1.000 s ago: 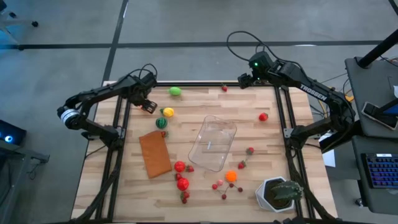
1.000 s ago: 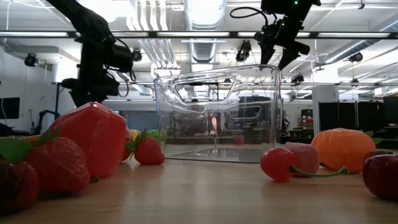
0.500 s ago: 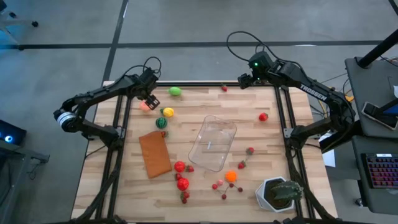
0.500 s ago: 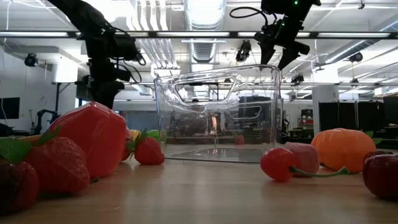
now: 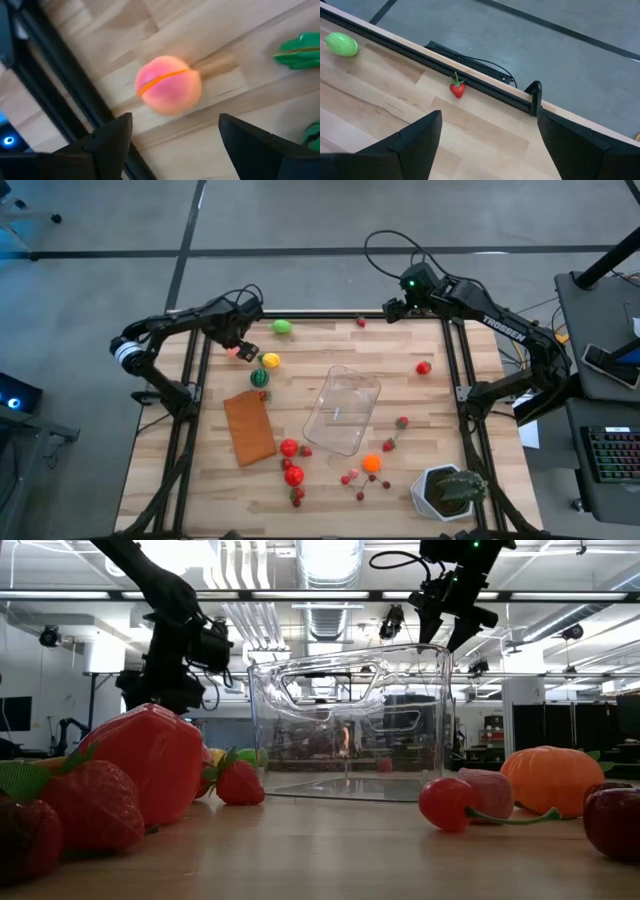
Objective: Pick and placing Produce into tupperware
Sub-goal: Put the pink peach into the transparent bin
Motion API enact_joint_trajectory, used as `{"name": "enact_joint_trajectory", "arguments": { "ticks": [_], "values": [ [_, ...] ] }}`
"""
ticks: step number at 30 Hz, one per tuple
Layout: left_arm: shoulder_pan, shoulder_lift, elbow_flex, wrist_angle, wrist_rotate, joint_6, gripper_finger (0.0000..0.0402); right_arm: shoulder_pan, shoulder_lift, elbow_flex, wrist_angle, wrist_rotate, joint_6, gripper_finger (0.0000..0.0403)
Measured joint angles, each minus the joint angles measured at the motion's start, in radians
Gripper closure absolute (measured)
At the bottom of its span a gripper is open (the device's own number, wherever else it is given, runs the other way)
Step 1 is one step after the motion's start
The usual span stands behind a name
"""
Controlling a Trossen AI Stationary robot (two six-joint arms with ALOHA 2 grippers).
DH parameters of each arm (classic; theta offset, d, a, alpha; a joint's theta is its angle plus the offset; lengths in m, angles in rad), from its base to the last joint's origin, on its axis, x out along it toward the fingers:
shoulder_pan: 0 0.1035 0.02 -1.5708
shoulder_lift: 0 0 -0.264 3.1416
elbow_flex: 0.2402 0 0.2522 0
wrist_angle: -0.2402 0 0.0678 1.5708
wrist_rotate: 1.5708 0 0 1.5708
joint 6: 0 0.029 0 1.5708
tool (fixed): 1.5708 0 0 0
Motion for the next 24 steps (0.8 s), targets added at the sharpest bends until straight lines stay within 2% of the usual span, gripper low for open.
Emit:
{"name": "enact_joint_trajectory", "arguments": {
  "ticks": [5, 13, 18, 24],
  "values": [
    [0.004, 0.039, 0.000, 0.014, -0.006, 0.155, 0.0121, 0.000, 0.000, 0.000, 0.000, 0.000, 0.001, 0.0080],
    [0.054, 0.070, -0.002, 0.049, -0.030, 0.271, 0.0121, 0.000, 0.000, 0.000, -0.004, -0.001, 0.003, 0.0080],
    [0.079, 0.095, -0.004, 0.073, 0.029, 0.355, 0.0121, 0.000, 0.000, 0.000, -0.003, -0.001, 0.003, 0.0080],
    [0.087, 0.135, -0.004, 0.073, 0.030, 0.407, 0.0121, 0.000, 0.000, 0.000, -0.003, -0.001, 0.003, 0.0080]
  ]
}}
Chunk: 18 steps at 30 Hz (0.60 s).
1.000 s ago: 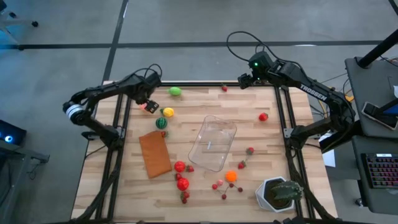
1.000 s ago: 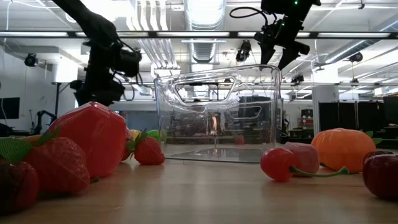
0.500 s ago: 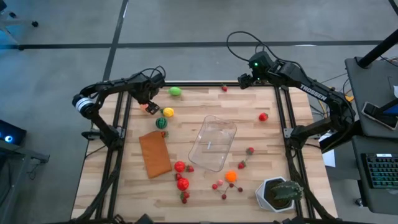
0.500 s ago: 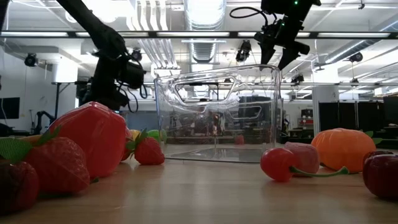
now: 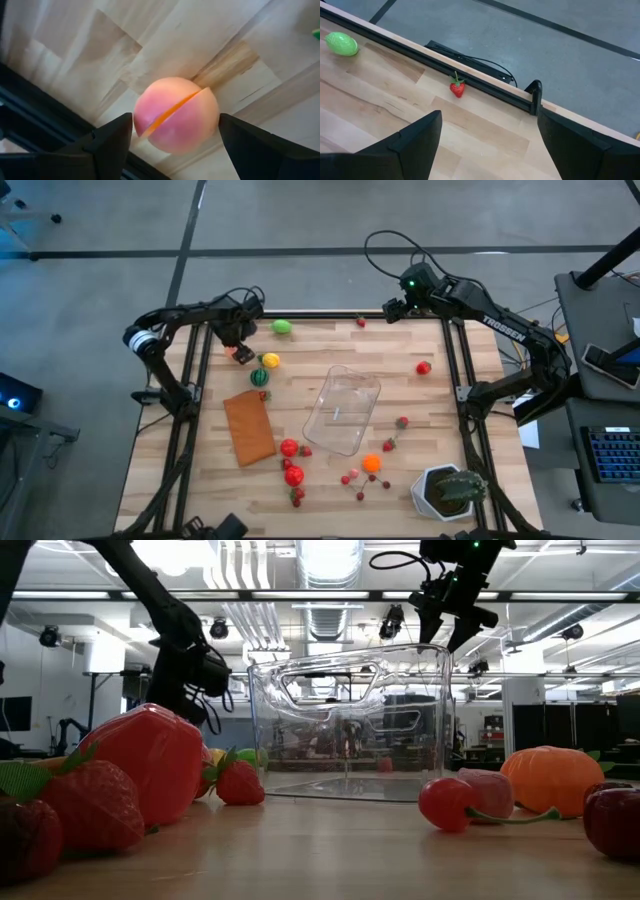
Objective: Pick and placing Produce into tupperware
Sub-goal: Put the pink peach into the transparent bin
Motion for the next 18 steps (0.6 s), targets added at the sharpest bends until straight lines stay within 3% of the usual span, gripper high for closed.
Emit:
{"name": "enact_joint_trajectory", "arguments": {
  "ticks": [8, 18],
  "values": [
    [0.000, 0.036, 0.002, 0.002, 0.000, 0.030, 0.0125, 0.000, 0.000, 0.000, 0.000, 0.000, 0.000, 0.0080],
    [0.000, 0.032, 0.002, -0.001, -0.009, 0.047, 0.0182, 0.000, 0.000, 0.000, 0.001, 0.000, 0.000, 0.0080]
  ]
}}
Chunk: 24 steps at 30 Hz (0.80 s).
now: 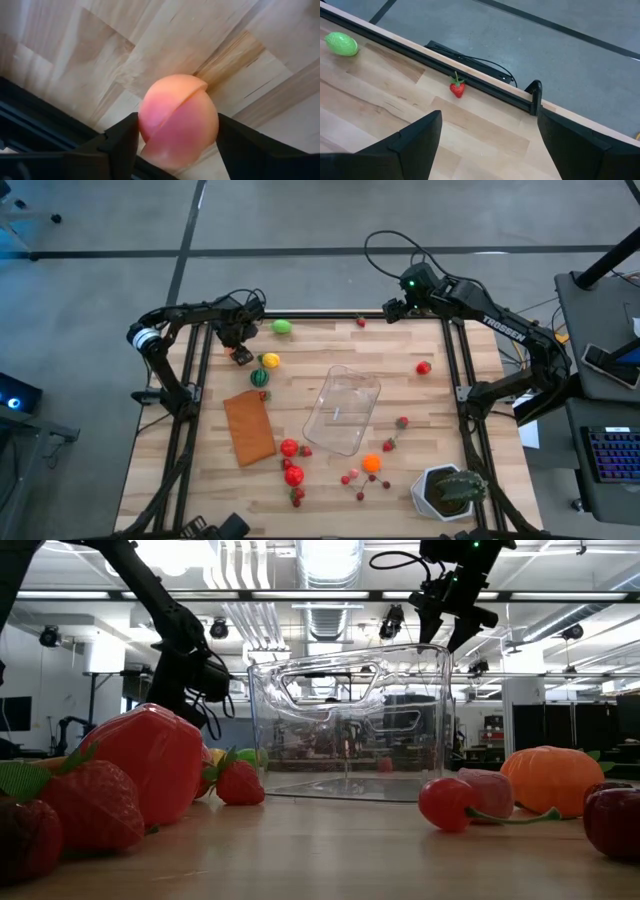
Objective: Pick and placing Produce into tupperware
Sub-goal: Put the pink peach into the transparent bin
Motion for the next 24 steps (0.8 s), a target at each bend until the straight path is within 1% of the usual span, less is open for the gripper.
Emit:
{"name": "enact_joint_trajectory", "arguments": {
  "ticks": [4, 8, 12, 14, 15, 19, 20, 22, 24],
  "values": [
    [-0.008, -0.013, 0.001, -0.003, 0.011, -0.003, 0.0176, 0.000, 0.000, 0.000, 0.000, 0.000, 0.000, 0.0080],
    [-0.017, -0.059, 0.029, -0.018, 0.026, -0.048, 0.0174, 0.000, 0.000, 0.000, 0.000, 0.000, 0.000, 0.0080],
    [-0.039, -0.134, 0.077, -0.027, 0.093, -0.080, 0.0174, 0.000, 0.000, 0.000, 0.000, 0.000, 0.000, 0.0080],
    [-0.057, -0.190, 0.110, -0.019, 0.182, -0.080, 0.0174, 0.000, 0.000, 0.000, 0.000, 0.000, 0.000, 0.0080],
    [-0.066, -0.219, 0.126, -0.012, 0.244, -0.078, 0.0174, 0.000, 0.000, 0.000, 0.000, 0.000, 0.000, 0.0080],
    [-0.118, -0.341, 0.159, 0.117, 0.550, -0.022, 0.0174, 0.000, 0.000, 0.000, 0.000, 0.000, 0.000, 0.0080],
    [-0.137, -0.369, 0.159, 0.156, 0.608, -0.004, 0.0174, 0.000, 0.000, 0.000, 0.000, 0.000, 0.000, 0.0080],
    [-0.183, -0.411, 0.149, 0.254, 0.696, -0.002, 0.0174, 0.000, 0.000, 0.000, -0.002, 0.000, 0.000, 0.0080],
    [-0.240, -0.439, 0.142, 0.345, 0.733, -0.029, 0.0173, 0.000, 0.000, 0.000, -0.003, 0.000, 0.000, 0.0080]
  ]
}}
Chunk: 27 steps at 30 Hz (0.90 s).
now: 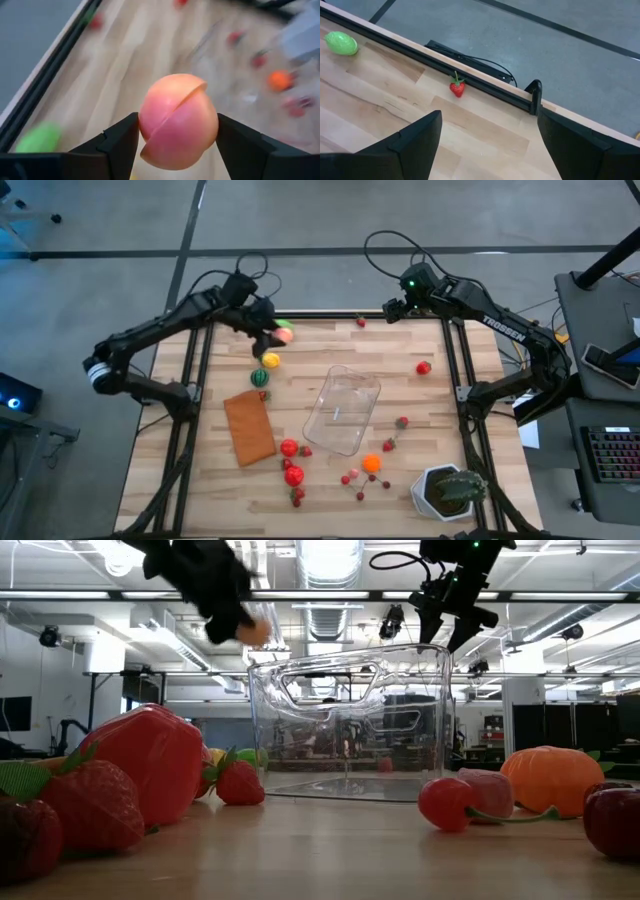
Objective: Pick and placing Produce into tupperware
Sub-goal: Put the pink peach into the transparent bin
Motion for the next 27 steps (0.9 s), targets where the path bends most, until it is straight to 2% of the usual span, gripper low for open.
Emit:
{"name": "enact_joint_trajectory", "arguments": {
  "ticks": [6, 10, 12, 22, 27],
  "values": [
    [-0.200, 0.048, 0.009, 0.173, -0.037, -0.120, 0.0173, 0.002, -0.002, 0.000, -0.032, -0.022, 0.000, 0.0080],
    [-0.316, 0.134, 0.028, 0.207, -0.086, -0.094, 0.0173, 0.015, -0.029, 0.000, -0.094, -0.155, -0.076, 0.0080],
    [-0.354, 0.181, 0.039, 0.212, -0.116, -0.062, 0.0173, 0.036, -0.053, 0.000, -0.106, -0.158, -0.079, 0.0080],
    [-0.435, 0.381, 0.149, 0.211, -0.126, -0.051, 0.0173, 0.134, -0.194, 0.000, -0.188, -0.157, -0.014, 0.0080],
    [-0.438, 0.436, 0.187, 0.228, -0.108, -0.124, 0.0173, 0.161, -0.261, -0.007, -0.248, -0.156, 0.043, 0.0080]
  ]
}}
